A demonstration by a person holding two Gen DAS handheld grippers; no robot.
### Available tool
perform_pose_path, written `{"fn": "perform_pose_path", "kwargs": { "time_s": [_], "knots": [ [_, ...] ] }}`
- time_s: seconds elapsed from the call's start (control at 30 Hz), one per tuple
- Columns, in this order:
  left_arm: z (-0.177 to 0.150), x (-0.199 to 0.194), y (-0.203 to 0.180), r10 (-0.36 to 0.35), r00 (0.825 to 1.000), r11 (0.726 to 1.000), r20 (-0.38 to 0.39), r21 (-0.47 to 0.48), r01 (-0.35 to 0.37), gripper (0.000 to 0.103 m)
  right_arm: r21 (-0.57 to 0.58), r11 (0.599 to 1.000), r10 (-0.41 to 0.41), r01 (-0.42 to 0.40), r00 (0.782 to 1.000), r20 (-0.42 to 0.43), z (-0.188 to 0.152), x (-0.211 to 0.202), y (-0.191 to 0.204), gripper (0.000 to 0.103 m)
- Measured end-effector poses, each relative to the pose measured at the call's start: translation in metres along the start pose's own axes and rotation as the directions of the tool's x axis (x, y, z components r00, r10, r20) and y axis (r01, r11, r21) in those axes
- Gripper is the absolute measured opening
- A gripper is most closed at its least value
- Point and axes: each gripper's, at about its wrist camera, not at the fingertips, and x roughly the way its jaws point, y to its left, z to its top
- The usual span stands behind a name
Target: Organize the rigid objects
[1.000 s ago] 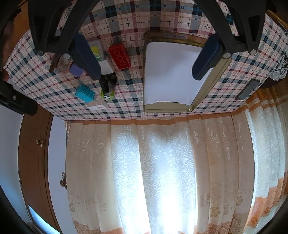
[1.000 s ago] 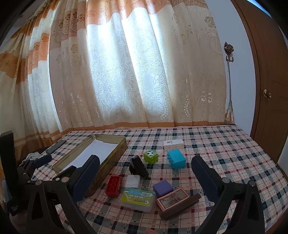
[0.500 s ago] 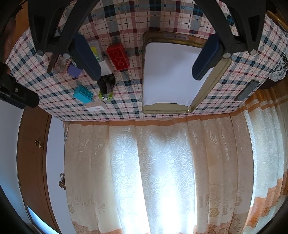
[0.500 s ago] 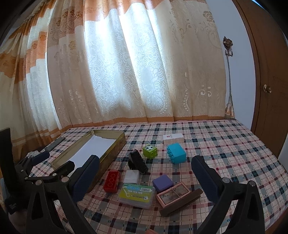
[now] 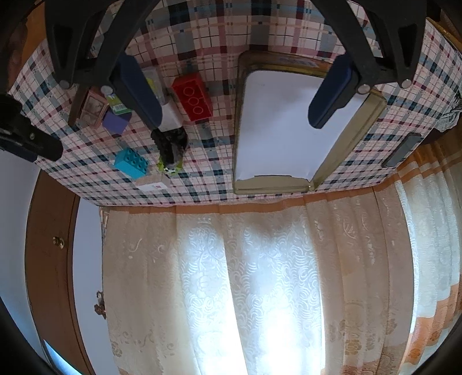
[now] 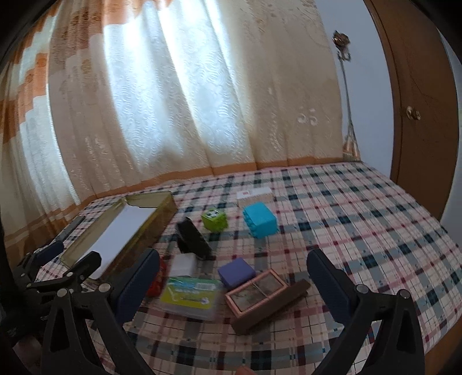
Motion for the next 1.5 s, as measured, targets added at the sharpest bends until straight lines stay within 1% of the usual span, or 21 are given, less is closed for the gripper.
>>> {"fn": "perform_pose_path", "kwargs": {
  "time_s": [0.17, 0.33, 0.5, 0.57, 0.63, 0.67, 0.7, 0.77, 0.8, 0.87, 0.93, 1.0, 1.17, 1.33, 1.5],
  "knots": [
    [-0.003, 0.008, -0.007, -0.008, 1.0, 1.0, -0.019, 0.007, 0.008, 0.103, 0.021, 0.999, -0.034, 0.035, 0.999, -0.024, -0.008, 0.009, -0.011, 0.102],
    [-0.007, 0.015, -0.015, -0.023, 0.999, 1.0, -0.037, 0.014, 0.023, 0.103, 0.04, 0.993, -0.109, 0.111, 0.993, -0.052, -0.018, 0.021, -0.021, 0.102],
    [-0.013, 0.024, -0.029, -0.052, 0.997, 0.998, -0.062, 0.036, 0.054, 0.103, 0.063, 0.988, -0.135, 0.142, 0.985, -0.11, -0.034, 0.039, -0.03, 0.101],
    [-0.016, 0.028, -0.036, -0.063, 0.995, 0.997, -0.071, 0.047, 0.066, 0.103, 0.076, 0.988, -0.124, 0.135, 0.983, -0.135, -0.04, 0.046, -0.033, 0.096],
    [-0.018, 0.031, -0.042, -0.082, 0.993, 0.995, -0.085, 0.052, 0.087, 0.103, 0.076, 0.988, -0.123, 0.136, 0.98, -0.159, -0.045, 0.052, -0.034, 0.088],
    [-0.019, 0.032, -0.044, -0.089, 0.992, 0.994, -0.09, 0.054, 0.094, 0.103, 0.072, 0.988, -0.126, 0.14, 0.977, -0.17, -0.047, 0.054, -0.034, 0.086],
    [-0.02, 0.034, -0.046, -0.096, 0.991, 0.993, -0.095, 0.058, 0.102, 0.103, 0.069, 0.987, -0.129, 0.144, 0.975, -0.181, -0.049, 0.056, -0.033, 0.081],
    [-0.021, 0.036, -0.05, -0.102, 0.989, 0.992, -0.102, 0.065, 0.109, 0.103, 0.061, 0.987, -0.133, 0.148, 0.97, -0.204, -0.052, 0.061, -0.033, 0.073],
    [-0.022, 0.037, -0.051, -0.107, 0.988, 0.991, -0.107, 0.067, 0.114, 0.103, 0.063, 0.988, -0.125, 0.141, 0.97, -0.207, -0.052, 0.062, -0.034, 0.069],
    [-0.023, 0.038, -0.054, -0.121, 0.986, 0.989, -0.116, 0.068, 0.129, 0.103, 0.052, 0.989, -0.127, 0.141, 0.97, -0.207, -0.052, 0.061, -0.034, 0.068],
    [-0.023, 0.039, -0.056, -0.129, 0.984, 0.988, -0.12, 0.069, 0.138, 0.103, 0.04, 0.989, -0.129, 0.14, 0.969, -0.209, -0.051, 0.06, -0.034, 0.06],
    [-0.023, 0.039, -0.058, -0.134, 0.984, 0.987, -0.119, 0.071, 0.143, 0.103, 0.038, 0.991, -0.115, 0.126, 0.969, -0.219, -0.05, 0.058, -0.034, 0.055],
    [-0.024, 0.041, -0.062, -0.137, 0.982, 0.986, -0.128, 0.082, 0.148, 0.103, 0.03, 0.992, -0.112, 0.122, 0.966, -0.231, -0.051, 0.053, -0.037, 0.054],
    [-0.024, 0.044, -0.067, -0.147, 0.979, 0.983, -0.139, 0.09, 0.161, 0.103, -0.002, 0.989, -0.143, 0.147, 0.96, -0.24, -0.05, 0.051, -0.04, 0.054],
    [-0.025, 0.045, -0.071, -0.159, 0.976, 0.98, -0.15, 0.098, 0.175, 0.103, 0.005, 0.989, -0.141, 0.147, 0.959, -0.246, -0.05, 0.049, -0.045, 0.054]
  ]
}}
